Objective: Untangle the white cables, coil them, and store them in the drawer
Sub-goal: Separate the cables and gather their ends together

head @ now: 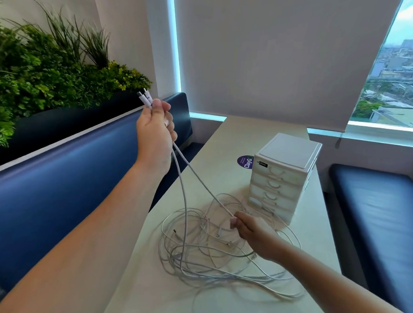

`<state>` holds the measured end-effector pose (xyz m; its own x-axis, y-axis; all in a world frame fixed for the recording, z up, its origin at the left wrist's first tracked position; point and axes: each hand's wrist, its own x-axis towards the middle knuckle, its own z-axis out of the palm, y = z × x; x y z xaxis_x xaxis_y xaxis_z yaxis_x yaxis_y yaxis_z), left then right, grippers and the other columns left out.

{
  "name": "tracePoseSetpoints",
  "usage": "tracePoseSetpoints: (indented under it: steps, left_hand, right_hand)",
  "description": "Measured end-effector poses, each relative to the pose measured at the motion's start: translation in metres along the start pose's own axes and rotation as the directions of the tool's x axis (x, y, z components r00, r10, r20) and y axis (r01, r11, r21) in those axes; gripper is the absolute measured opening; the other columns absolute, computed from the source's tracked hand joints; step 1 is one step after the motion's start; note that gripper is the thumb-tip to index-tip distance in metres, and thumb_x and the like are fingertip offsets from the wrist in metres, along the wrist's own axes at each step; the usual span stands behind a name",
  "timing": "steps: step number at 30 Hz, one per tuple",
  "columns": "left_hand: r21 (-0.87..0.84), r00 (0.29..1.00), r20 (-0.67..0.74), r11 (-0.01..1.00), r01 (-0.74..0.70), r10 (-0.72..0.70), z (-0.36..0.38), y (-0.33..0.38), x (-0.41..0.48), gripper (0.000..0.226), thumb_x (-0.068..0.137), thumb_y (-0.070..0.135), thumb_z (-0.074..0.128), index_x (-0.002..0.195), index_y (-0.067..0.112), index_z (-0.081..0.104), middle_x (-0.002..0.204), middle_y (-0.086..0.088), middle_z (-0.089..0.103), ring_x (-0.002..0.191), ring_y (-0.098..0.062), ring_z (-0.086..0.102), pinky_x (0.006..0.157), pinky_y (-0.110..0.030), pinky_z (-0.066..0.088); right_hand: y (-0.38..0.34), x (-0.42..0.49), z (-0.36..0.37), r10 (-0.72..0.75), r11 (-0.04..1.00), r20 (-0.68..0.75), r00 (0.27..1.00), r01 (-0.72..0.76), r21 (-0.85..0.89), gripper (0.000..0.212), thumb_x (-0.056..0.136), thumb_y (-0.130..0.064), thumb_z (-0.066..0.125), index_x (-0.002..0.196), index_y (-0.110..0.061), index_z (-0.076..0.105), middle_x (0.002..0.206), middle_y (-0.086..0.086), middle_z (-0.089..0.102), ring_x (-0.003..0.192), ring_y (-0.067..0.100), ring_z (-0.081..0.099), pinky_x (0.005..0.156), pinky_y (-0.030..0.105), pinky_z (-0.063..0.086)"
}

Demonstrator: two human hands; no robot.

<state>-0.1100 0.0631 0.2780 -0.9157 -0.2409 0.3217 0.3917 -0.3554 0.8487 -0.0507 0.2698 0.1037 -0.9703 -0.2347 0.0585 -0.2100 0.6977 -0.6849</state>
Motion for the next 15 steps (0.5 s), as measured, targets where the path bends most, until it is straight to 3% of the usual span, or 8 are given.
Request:
tracePoseSetpoints:
  steps: [1, 3, 6, 9, 12, 15]
  left_hand:
    - [0.001, 1.0, 0.009, 1.0, -0.004, 0.004, 0.001, 0.0, -0.001, 0.031, 0.107, 0.027, 0.035, 0.082, 0.018, 0.05, 0.054, 0.012, 0.037, 0.049, -0.005, 0.026, 0.046, -0.02, 0.023]
    - [0.004, 0.999, 0.037, 1.0, -0.007, 0.006, 0.004, -0.001, -0.005, 0.031, 0.107, 0.025, 0.034, 0.081, 0.017, 0.05, 0.055, 0.011, 0.036, 0.048, -0.004, 0.025, 0.045, -0.02, 0.022]
    - [0.0, 0.997, 0.077, 1.0, 0.009, -0.009, 0.01, -0.007, -0.015, 0.031, 0.107, 0.024, 0.034, 0.082, 0.016, 0.05, 0.054, 0.011, 0.036, 0.047, -0.004, 0.024, 0.044, -0.019, 0.022]
    - [0.001, 0.993, 0.118, 1.0, 0.029, -0.029, 0.017, -0.014, -0.024, 0.031, 0.107, 0.024, 0.033, 0.084, 0.015, 0.051, 0.053, 0.012, 0.037, 0.047, -0.003, 0.025, 0.043, -0.017, 0.023]
    - [0.009, 0.994, 0.11, 1.0, 0.02, -0.02, 0.017, -0.011, -0.025, 0.031, 0.107, 0.024, 0.033, 0.084, 0.015, 0.051, 0.054, 0.011, 0.037, 0.047, -0.003, 0.025, 0.043, -0.017, 0.023]
    - [0.018, 0.997, 0.081, 1.0, -0.007, 0.006, 0.011, -0.006, -0.022, 0.031, 0.107, 0.023, 0.033, 0.083, 0.015, 0.051, 0.055, 0.011, 0.036, 0.048, -0.004, 0.024, 0.044, -0.018, 0.021]
  right_hand:
    - [-0.003, 0.001, -0.001, 0.007, 0.998, 0.026, 1.0, -0.009, 0.056, 0.02, 0.096, -0.047, 0.044, 0.097, -0.028, 0.052, 0.073, -0.01, 0.055, 0.057, 0.005, 0.053, 0.062, 0.027, 0.046]
    - [-0.017, 0.002, -0.003, 0.013, 0.968, 0.05, 0.999, -0.025, 0.25, 0.049, 0.084, -0.06, 0.051, 0.123, -0.031, 0.046, 0.098, -0.005, 0.058, 0.072, 0.012, 0.065, 0.068, 0.028, 0.053]
    - [-0.05, 0.011, -0.003, -0.072, 0.871, 0.047, 0.996, 0.039, 0.489, 0.067, 0.08, -0.06, 0.061, 0.136, -0.033, 0.036, 0.107, -0.005, 0.054, 0.086, 0.015, 0.066, 0.087, 0.037, 0.054]
    - [-0.082, 0.02, 0.0, -0.159, 0.825, 0.048, 0.986, 0.106, 0.555, 0.052, 0.083, -0.046, 0.067, 0.127, -0.029, 0.046, 0.084, -0.008, 0.055, 0.068, 0.008, 0.057, 0.067, 0.027, 0.05]
    - [-0.091, 0.025, 0.008, -0.193, 0.858, 0.036, 0.98, 0.151, 0.491, 0.014, 0.093, -0.039, 0.057, 0.094, -0.026, 0.061, 0.06, -0.014, 0.047, 0.054, 0.004, 0.042, 0.056, 0.026, 0.037]
    - [-0.085, 0.023, 0.013, -0.175, 0.915, 0.051, 0.983, 0.144, 0.376, 0.024, 0.097, -0.038, 0.047, 0.077, -0.029, 0.057, 0.054, -0.017, 0.047, 0.051, 0.001, 0.039, 0.057, 0.023, 0.034]
